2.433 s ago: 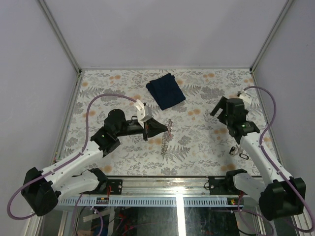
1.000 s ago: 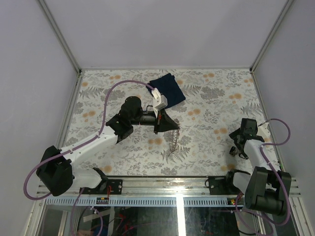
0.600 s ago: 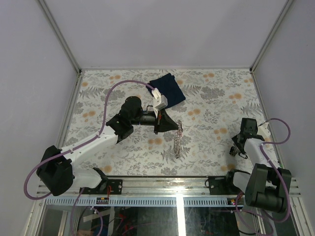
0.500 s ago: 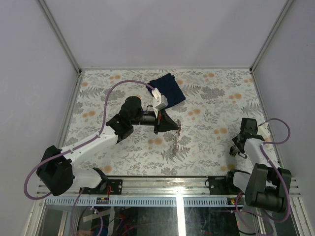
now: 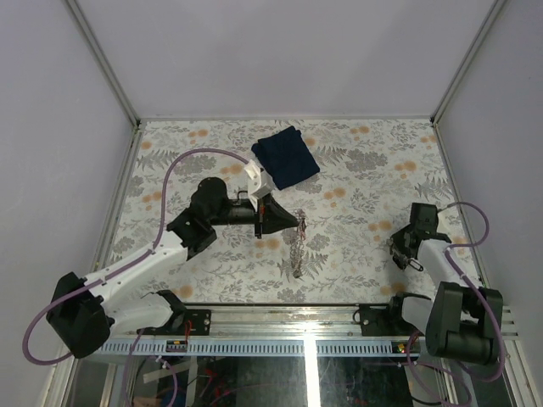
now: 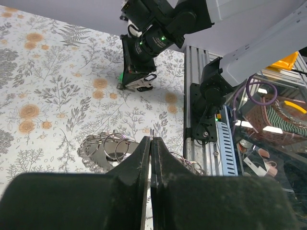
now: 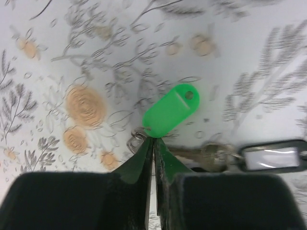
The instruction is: Put the keys on the keyring
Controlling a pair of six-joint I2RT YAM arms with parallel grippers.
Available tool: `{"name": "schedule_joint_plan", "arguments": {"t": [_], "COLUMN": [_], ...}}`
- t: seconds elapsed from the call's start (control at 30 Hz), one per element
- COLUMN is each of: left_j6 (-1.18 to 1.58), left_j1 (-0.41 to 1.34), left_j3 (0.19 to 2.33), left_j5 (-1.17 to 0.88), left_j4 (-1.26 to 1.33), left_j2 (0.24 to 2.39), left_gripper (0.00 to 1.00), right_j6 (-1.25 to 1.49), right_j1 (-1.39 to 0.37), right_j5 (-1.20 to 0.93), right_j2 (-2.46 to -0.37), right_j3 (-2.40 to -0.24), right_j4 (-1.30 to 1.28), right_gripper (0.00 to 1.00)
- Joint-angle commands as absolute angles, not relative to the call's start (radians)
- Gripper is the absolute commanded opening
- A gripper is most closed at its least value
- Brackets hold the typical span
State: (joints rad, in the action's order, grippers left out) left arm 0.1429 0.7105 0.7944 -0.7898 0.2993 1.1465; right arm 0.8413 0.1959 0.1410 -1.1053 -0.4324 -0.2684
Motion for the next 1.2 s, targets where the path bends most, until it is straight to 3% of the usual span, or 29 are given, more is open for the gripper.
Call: {"name": "schedule_joint_plan", "arguments": {"t": [0.0, 0.1, 0.43, 0.63, 0.77, 0.93, 1.03, 1.17], "left_j6": [0.103, 0.082, 0.091, 0.051, 0.02, 0.021, 0.027, 0.039], "left_j1": [0.71, 0.711, 0.709, 0.709, 0.707, 0.707, 0.707, 0.707], "left_j3": [0.765, 0.753, 0.672, 0.645, 0.633, 0.618, 0.618, 0.621], "left_j5": [-0.73, -0.7, -0.625, -0.533, -0.47, -0.461, -0.47, -0.491], "left_j4": [0.356, 0.323, 0.335, 0.264, 0.217, 0.208, 0.217, 0.251], "left_j2": [1.072, 1.039, 0.949, 0.864, 0.806, 0.784, 0.796, 0.827], "left_gripper": [0.0, 0.0, 0.0, 0.0, 0.0, 0.0, 0.0, 0.0], "right_j6": [0.908, 0.937, 0.84, 0.753, 0.737, 0.817, 0.869, 0.93], "right_j1": [0.046, -0.083, -0.486, -0.64, -0.639, -0.583, -0.503, -0.354], "right_j5": [0.098, 0.086, 0.131, 0.033, 0.164, 0.433, 0.471, 0.524], "right_j2": [-1.182, -1.23, -1.366, -1.485, -1.471, -1.413, -1.37, -1.313], "right_j3": [-0.452, -0.485, -0.705, -0.832, -0.858, -0.917, -0.904, -0.881], "right_j4": [-0.234, -0.183, -0.169, -0.143, -0.226, -0.458, -0.557, -0.653], "right_gripper": [0.06, 0.0, 0.0, 0.01, 0.36, 0.71, 0.8, 0.84]}}
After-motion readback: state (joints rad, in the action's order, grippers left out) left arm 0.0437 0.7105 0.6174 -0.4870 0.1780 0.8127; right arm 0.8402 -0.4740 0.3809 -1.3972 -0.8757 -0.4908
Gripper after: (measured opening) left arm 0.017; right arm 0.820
